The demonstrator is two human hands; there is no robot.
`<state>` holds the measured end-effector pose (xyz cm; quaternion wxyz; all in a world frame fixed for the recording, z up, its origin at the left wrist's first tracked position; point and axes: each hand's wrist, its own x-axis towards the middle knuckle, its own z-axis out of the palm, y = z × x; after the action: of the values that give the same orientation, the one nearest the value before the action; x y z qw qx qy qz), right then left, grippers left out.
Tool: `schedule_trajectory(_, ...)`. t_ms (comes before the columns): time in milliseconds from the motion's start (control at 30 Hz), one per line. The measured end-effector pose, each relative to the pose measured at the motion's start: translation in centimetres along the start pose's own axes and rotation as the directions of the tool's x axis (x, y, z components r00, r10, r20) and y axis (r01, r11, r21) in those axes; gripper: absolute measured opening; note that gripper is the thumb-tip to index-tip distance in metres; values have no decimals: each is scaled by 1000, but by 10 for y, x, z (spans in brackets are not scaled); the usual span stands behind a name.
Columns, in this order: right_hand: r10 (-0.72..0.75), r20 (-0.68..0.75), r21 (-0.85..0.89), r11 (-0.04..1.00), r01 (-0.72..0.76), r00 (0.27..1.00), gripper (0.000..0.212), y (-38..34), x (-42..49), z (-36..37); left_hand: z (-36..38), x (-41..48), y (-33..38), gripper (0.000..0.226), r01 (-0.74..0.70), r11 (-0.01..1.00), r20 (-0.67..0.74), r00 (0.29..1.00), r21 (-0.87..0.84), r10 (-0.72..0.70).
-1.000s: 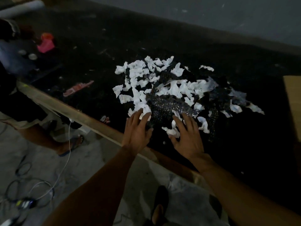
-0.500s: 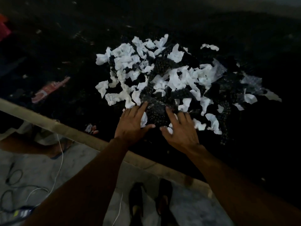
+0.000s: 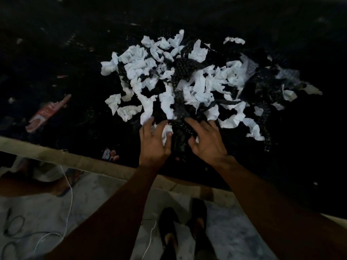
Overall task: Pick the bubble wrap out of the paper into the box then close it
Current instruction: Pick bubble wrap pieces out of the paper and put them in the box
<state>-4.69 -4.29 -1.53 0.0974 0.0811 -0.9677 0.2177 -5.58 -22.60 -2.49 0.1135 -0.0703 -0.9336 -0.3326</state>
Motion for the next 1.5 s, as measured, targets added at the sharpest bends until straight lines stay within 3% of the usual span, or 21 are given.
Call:
schedule_trajectory(67, 5, -54, -70, 997, -9, 999, 30, 0, -1, 3, -2, 1, 0, 46, -21, 1000, 11, 1000, -13, 21)
schedule_trajectory(133, 48, -116, -119, 991, -62, 992, 33, 0, -3, 3, -3, -1, 1, 49, -36, 999, 20, 999, -4, 37)
schedule_trajectory(267, 58, -207, -28, 997, -65, 977, 27, -3, -3, 1, -2, -2, 2, 37, -13, 1000, -30, 999, 25, 14)
schedule_trajectory(333, 24, -195, 57, 998, -13, 980, 19, -5, 0, 2, -1, -1, 0, 35, -5, 1000, -22, 1000, 15, 5)
schedule_trajectory(467, 87, -137, 158, 985, -65, 987, 13, -13, -4, -1, 2, 2, -4, 26, -97, 995, 31, 995, 22, 96)
schedule_trajectory(567, 210, -71, 257, 949, -186, 975, 26, -20, 0, -20, -7, 7, 0, 25, -32, 999, 1, 999, -12, 32)
schedule_trajectory(633, 233, -112, 292, 937, -193, 966, 27, -20, 6, -31, -17, 15, 6, 27, 37, 997, -64, 997, -68, -41)
schedule_trajectory(800, 387, -243, 428, 866, -259, 890, 23, -16, 16, -53, -40, 40, 22, 20, 44, 992, -254, 965, -115, -72)
schedule_trajectory(900, 505, -304, 513, 801, -308, 808, 42, -10, 23, -64, -47, 51, 29, 29, 109, 982, -265, 953, -153, -147)
schedule_trajectory(967, 532, -349, 489, 806, -334, 772, 48, -6, 27, -68, -51, 58, 26, 22, 118, 978, -304, 938, -174, -167)
schedule_trajectory(1067, 509, -392, 384, 848, -366, 767, 31, 6, 31, -65, -52, 67, 7, 25, 78, 987, -323, 939, -138, -119)
schedule_trajectory(1167, 437, -306, 207, 898, -389, 846, 21, 31, 31, -44, -43, 68, -17, 43, 119, 992, -182, 977, 37, -111)
schedule_trajectory(1233, 426, -178, 101, 905, -414, 887, 30, 41, 26, -28, -33, 63, -28, 53, 186, 970, -36, 982, 157, -183)
schedule_trajectory(1333, 392, -179, 66, 920, -386, 902, 21, 35, 13, -18, -17, 55, -35, 56, 67, 966, 86, 992, 248, -91)
schedule_trajectory(1400, 335, -256, 109, 942, -317, 907, 23, 28, 9, -17, -8, 52, -33, 52, 45, 970, 65, 996, 239, -62)
schedule_trajectory(1500, 284, -257, 103, 958, -266, 924, 42, 28, 7, -15, 2, 48, -30, 48, 2, 970, -23, 1000, 243, 4)
